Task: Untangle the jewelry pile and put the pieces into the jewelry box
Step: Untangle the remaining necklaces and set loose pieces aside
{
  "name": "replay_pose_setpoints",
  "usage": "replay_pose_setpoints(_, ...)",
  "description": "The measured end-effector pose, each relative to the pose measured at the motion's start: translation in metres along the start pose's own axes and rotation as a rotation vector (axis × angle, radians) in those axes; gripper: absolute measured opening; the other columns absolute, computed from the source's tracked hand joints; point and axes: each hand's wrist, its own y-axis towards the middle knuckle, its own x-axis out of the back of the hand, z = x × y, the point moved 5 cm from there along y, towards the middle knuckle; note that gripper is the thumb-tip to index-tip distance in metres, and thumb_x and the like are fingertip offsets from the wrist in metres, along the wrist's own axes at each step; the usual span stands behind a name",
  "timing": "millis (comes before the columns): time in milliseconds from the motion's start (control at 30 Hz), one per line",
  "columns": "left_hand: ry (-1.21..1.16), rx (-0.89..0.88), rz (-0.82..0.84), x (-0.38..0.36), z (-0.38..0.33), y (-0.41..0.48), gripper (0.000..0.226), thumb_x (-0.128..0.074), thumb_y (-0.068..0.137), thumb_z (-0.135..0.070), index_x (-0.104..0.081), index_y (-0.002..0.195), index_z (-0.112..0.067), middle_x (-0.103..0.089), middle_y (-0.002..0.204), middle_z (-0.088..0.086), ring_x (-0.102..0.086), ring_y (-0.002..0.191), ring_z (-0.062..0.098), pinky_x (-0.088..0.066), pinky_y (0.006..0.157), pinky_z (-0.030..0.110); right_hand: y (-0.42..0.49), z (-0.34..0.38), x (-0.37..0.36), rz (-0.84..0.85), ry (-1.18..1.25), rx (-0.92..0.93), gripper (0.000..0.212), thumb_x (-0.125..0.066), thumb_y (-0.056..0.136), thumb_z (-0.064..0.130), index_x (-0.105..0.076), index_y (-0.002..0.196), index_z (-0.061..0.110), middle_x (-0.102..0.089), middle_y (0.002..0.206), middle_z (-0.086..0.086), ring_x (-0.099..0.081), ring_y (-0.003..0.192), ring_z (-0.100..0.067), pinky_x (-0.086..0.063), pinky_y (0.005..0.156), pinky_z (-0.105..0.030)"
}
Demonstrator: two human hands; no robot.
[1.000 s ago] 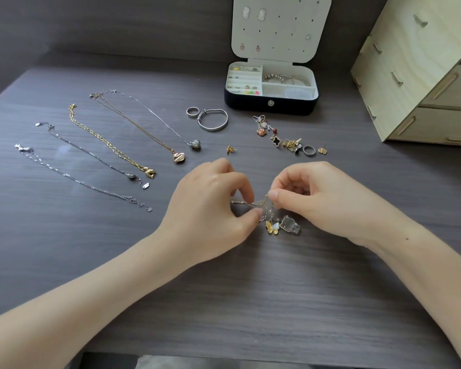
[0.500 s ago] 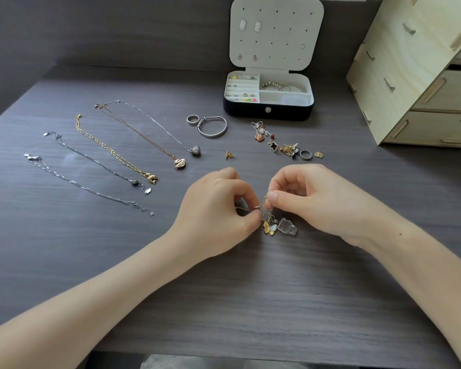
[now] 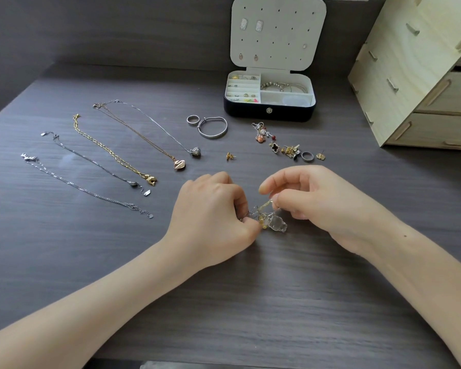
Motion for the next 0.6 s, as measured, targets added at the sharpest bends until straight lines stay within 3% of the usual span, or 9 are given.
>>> replay_pose_setpoints(167,-0.002,-0.004,-0.004,0.0005,0.0001,0.0008,0.011,-0.049,0.057,-0.038,-0.051,0.057,-0.027,-0.048,0.070,-0.006,-0.048,0.074,0.018,-0.034,0.068,0.031,0.0007,-0.0003,-0.0017,0.008,-0.012,-0.002,0.027,-0.053,0.087,0.003,-0.068,0.074,0.021,-0.054,0.054,0.013,-0.037,0.058,-0.011,-0.029,0.055,-0.026)
replay_pose_setpoints(367,-0.152,-0.113,-0.120,0.0041,0.0008,0.0024,0.026,-0.050,0.061,-0.049,-0.063,0.073,-0.030,-0.048,0.074,-0.010,-0.047,0.073,0.011,-0.036,0.067,0.025,0.0001,0.0037,-0.0041,0.056,0.053,0.039,0.016,-0.055,0.091,0.003,-0.066,0.084,0.013,-0.059,0.058,0.014,-0.049,0.052,0.004,-0.035,0.048,-0.008)
replay_pose_setpoints(600,-0.310,-0.132,-0.101,0.0029,0.0028,0.0071,0.014,-0.065,0.066,-0.050,-0.069,0.071,-0.037,-0.052,0.070,-0.013,-0.047,0.070,0.007,-0.033,0.062,0.019,0.0006,0.0029,-0.0024,0.056,0.095,0.038,0.009,-0.059,0.090,0.005,-0.061,0.086,0.013,-0.063,0.065,0.009,-0.054,0.055,0.005,-0.037,0.048,-0.006)
